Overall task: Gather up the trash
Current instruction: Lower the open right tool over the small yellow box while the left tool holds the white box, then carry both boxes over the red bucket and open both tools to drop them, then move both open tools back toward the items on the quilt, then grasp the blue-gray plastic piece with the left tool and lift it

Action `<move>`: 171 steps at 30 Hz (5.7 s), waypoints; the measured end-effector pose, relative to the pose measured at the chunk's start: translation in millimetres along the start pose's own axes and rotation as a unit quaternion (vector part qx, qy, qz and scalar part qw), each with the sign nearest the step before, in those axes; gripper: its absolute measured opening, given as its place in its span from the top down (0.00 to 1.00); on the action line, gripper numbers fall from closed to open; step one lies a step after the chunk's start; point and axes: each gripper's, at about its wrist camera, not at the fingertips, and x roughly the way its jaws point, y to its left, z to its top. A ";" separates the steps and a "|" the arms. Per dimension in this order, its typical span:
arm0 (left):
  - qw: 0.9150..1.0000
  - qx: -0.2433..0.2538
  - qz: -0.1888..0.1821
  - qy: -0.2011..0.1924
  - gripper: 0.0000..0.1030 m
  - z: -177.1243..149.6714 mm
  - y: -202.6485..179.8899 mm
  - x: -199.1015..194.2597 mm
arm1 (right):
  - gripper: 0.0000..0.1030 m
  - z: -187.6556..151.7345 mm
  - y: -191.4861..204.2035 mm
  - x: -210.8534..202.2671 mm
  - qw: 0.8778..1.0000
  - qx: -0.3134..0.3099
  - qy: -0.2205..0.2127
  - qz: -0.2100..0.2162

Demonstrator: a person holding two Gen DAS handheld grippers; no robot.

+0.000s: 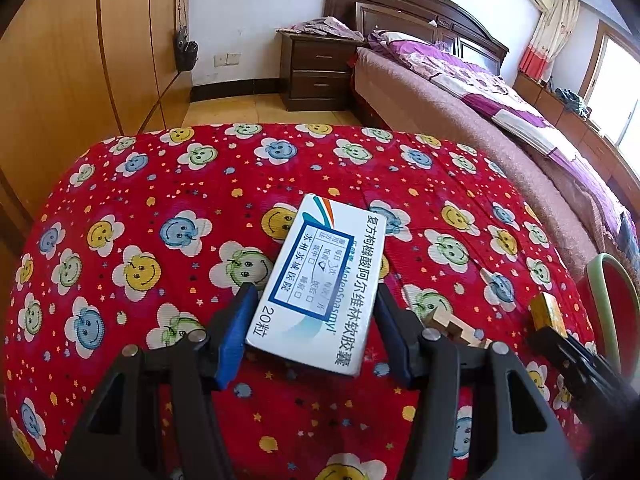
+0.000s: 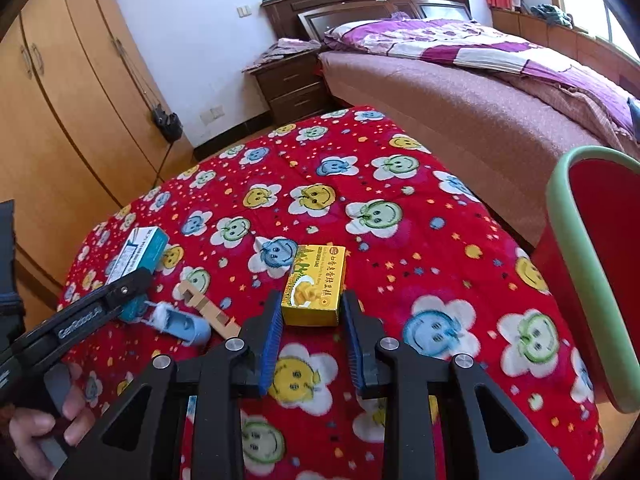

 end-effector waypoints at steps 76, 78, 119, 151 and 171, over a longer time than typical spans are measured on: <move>0.944 0.233 -0.231 0.028 0.43 -80.5 -316.6 -74.0 | 0.70 -73.5 -251.1 -185.6 0.962 0.194 -0.174 -0.079; 0.941 0.239 -0.237 0.034 0.43 -82.8 -322.5 -73.0 | 0.70 -74.2 -252.8 -186.0 0.962 0.196 -0.174 -0.079; 0.979 0.137 -0.150 -0.009 0.43 -69.8 -194.4 -112.7 | 0.62 -76.7 -182.7 -195.2 0.977 0.142 -0.154 -0.036; 0.996 0.077 -0.041 0.015 0.29 -33.4 -49.4 -59.6 | 0.46 -69.8 -105.7 -142.8 0.992 0.099 -0.074 -0.037; 0.994 0.079 -0.067 0.040 0.20 -27.8 -59.1 -22.0 | 0.46 -70.1 -108.0 -133.9 0.992 0.104 -0.061 -0.046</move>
